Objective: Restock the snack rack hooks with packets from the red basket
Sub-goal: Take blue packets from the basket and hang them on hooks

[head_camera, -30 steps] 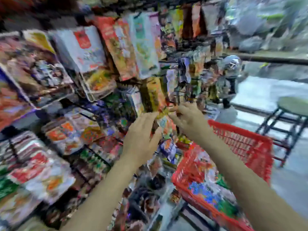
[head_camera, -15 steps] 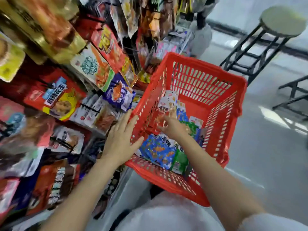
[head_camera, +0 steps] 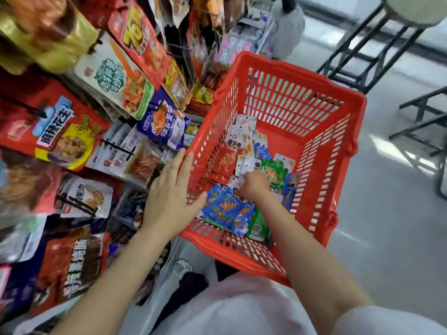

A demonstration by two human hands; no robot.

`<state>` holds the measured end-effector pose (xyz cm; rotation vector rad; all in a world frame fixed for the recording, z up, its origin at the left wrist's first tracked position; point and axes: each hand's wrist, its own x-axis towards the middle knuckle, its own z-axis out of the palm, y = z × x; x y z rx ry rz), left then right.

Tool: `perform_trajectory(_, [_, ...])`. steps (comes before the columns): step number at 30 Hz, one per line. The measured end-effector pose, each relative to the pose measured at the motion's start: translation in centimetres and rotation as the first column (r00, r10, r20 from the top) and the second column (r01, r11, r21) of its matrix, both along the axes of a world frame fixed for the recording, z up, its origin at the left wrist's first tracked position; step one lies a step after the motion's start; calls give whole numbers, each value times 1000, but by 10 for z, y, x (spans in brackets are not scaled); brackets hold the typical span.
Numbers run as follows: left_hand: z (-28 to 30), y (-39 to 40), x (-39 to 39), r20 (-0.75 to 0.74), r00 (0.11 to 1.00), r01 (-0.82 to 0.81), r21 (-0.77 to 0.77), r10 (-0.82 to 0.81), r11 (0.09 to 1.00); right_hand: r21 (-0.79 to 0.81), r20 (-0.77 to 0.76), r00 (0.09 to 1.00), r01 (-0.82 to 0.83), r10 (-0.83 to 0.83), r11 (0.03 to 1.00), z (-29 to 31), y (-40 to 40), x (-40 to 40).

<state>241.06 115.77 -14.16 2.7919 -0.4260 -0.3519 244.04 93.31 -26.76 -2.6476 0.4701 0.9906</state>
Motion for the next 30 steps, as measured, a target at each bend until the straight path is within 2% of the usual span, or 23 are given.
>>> perform_trajectory(3, [6,-7,13,25,1000,1,-1,-1,1000,125,70,997,2,-11,992,3,1,-6])
perform_trajectory(5, [10,-15,27,32,999,1,7,-1,1000,359,172,971,96,-167,928,8,-1,-8])
perform_trajectory(7, [12,-25,43,32,999,25,14,-25,1000,527,176,896,265,-408,807,14,-5,-4])
perform_trajectory(9, [10,-34,57,24,998,54,14,-54,998,606,192,794,366,-577,706,23,-9,8])
perform_trajectory(12, [5,-38,68,1,998,69,-4,-69,998,783,39,597,481,-802,396,28,-20,33])
perform_trajectory(13, [3,-36,68,-3,998,67,-14,-67,998,801,12,560,491,-829,343,25,-24,42])
perform_trajectory(14, [2,-34,67,-7,998,67,-25,-67,997,786,22,549,507,-836,353,22,-27,48])
perform_trajectory(16, [1,-32,65,-13,997,70,-38,-70,997,684,64,566,575,-822,449,7,-32,60])
perform_trajectory(19, [1,-32,65,-17,998,62,-50,-63,997,492,126,669,599,-732,632,-12,-30,69])
perform_trajectory(20, [1,-33,66,-19,998,58,-53,-59,997,468,124,681,601,-721,648,-17,-28,72])
perform_trajectory(25, [2,-34,66,-26,998,46,-83,-48,995,551,52,617,639,-786,537,-22,-13,82])
perform_trajectory(27, [2,-35,66,-25,999,44,-87,-47,995,542,85,652,604,-753,584,-22,-7,79])
perform_trajectory(30, [3,-36,66,-37,999,31,-81,-34,996,443,296,722,476,-625,760,-19,-2,71])
